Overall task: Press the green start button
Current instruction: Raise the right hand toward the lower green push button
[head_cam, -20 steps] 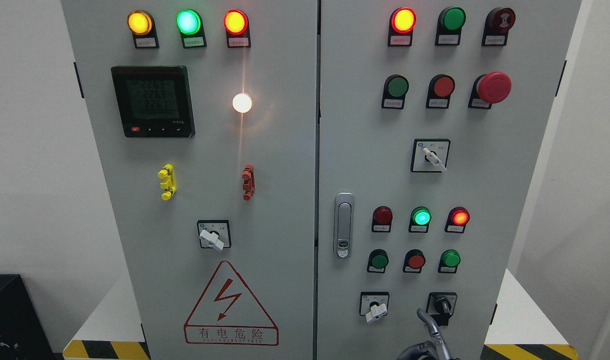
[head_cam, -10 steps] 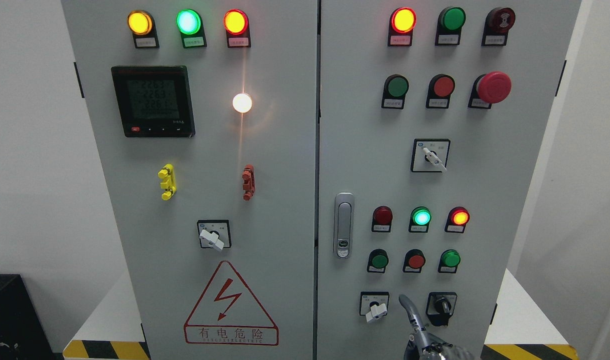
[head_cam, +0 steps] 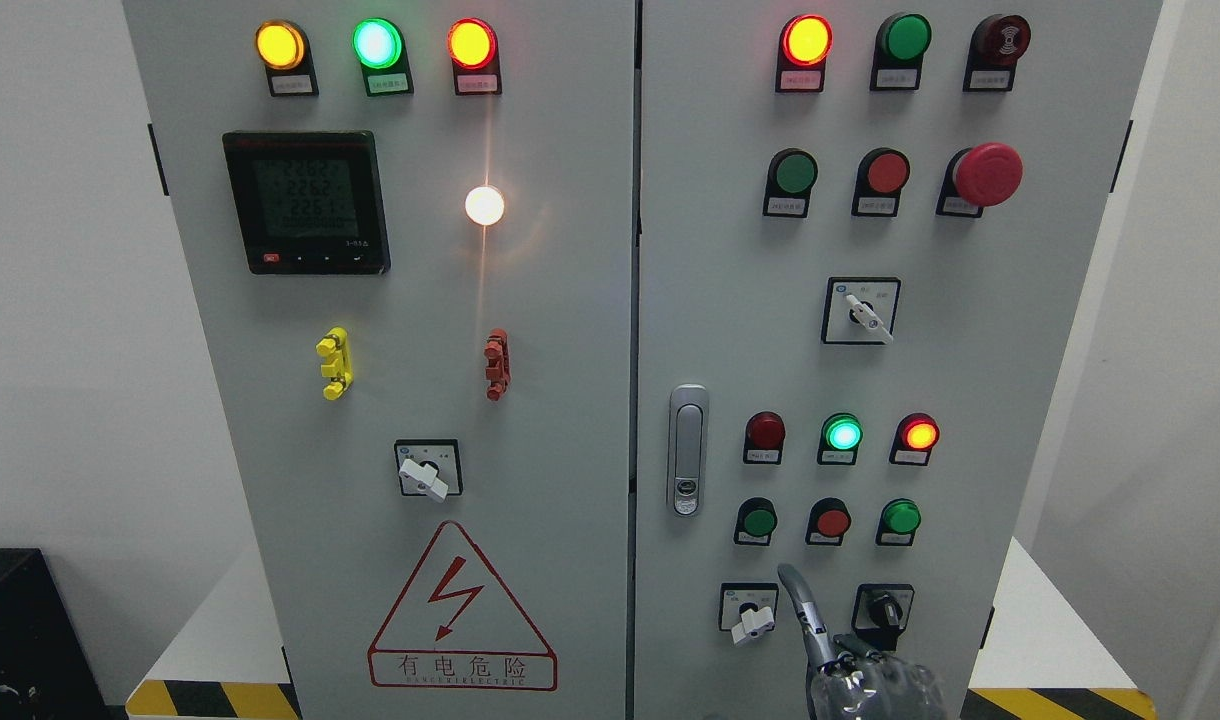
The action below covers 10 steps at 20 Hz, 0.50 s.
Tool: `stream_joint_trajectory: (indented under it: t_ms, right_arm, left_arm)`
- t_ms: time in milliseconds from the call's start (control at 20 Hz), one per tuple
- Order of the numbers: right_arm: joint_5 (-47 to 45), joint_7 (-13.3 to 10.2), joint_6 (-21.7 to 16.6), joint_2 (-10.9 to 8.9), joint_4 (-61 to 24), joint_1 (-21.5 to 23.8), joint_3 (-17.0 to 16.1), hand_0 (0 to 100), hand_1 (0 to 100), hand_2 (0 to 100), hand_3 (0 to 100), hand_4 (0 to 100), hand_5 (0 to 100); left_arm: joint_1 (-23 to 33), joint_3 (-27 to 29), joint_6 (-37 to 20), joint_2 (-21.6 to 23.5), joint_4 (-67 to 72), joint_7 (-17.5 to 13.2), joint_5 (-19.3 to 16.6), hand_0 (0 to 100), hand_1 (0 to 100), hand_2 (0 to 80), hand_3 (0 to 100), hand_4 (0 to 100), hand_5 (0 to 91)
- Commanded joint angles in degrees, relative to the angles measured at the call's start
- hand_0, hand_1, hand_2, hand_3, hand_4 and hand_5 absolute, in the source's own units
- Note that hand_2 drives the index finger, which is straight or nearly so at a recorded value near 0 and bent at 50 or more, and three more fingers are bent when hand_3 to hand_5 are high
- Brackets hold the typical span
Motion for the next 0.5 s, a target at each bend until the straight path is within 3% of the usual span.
stream_joint_trajectory:
  t_ms: [0,450]
  right_arm:
    - [2.3,0.0,0.3,-0.01,6.1,-3.4,-1.0,11,28,0,96,89,100]
    - [2.7,0.0,1.3,0.08,10.0,-6.4,-1.0,12,28,0,97,90,100]
  left_arm:
    - [0.0,0.0,0.0,0.0,-1.6,0.3,0.0,12,56,0.0,0,0,0.0]
    - [0.0,0.0,0.0,0.0,-1.6,0.3,0.0,12,56,0.0,0,0,0.0]
